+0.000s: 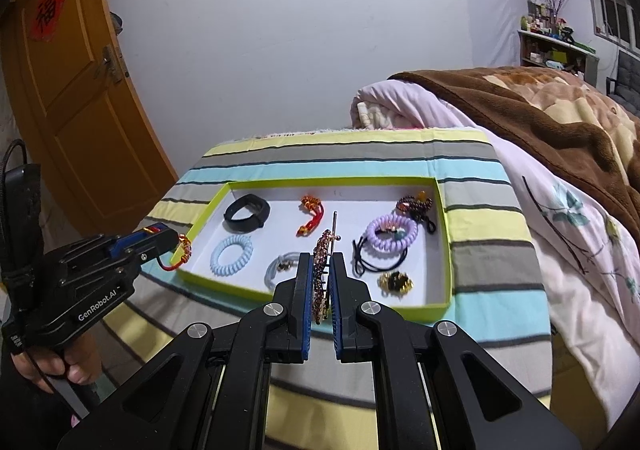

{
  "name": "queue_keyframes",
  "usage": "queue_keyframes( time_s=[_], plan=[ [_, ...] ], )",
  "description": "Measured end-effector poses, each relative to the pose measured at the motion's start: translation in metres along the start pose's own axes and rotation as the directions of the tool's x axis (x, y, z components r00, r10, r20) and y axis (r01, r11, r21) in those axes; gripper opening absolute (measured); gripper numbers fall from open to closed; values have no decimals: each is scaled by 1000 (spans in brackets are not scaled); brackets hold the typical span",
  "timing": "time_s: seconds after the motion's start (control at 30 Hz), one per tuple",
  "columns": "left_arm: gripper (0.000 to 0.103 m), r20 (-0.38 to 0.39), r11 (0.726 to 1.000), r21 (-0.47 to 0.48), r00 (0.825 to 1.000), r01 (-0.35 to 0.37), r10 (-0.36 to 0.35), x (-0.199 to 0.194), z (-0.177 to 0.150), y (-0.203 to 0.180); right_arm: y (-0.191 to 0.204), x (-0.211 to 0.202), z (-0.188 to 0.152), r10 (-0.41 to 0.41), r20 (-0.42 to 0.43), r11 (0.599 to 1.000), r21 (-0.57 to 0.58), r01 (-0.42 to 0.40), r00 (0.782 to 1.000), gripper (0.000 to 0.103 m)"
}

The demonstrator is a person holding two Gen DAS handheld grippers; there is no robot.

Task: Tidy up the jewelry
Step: 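Carry the red charm with left tool while right tool carries the pink clip into the box, then lower the red charm and open left tool while right tool releases the pink clip in the box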

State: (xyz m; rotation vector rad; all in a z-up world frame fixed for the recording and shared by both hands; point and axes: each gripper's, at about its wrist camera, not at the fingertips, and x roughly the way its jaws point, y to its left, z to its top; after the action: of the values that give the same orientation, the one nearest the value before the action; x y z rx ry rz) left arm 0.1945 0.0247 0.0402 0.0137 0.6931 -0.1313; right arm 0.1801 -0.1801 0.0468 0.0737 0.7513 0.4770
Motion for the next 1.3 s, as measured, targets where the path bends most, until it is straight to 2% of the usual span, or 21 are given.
queue_keyframes(
  time_s=[0.57, 0.97, 1.3],
  plan=[
    [13, -106, 996, 52, 992, 68, -62, 82, 27, -16, -19, 75, 23, 53, -113, 999, 21, -51, 992, 8],
    [13, -179, 993, 46, 979, 105, -95, 112, 24, -15, -27, 108, 24, 65, -188, 997, 50, -56, 980, 8],
    [14, -216, 991, 37, 969, 131, -120, 124, 20, -16, -33, 115, 25, 55, -201, 997, 62, -43, 978, 10]
  ],
)
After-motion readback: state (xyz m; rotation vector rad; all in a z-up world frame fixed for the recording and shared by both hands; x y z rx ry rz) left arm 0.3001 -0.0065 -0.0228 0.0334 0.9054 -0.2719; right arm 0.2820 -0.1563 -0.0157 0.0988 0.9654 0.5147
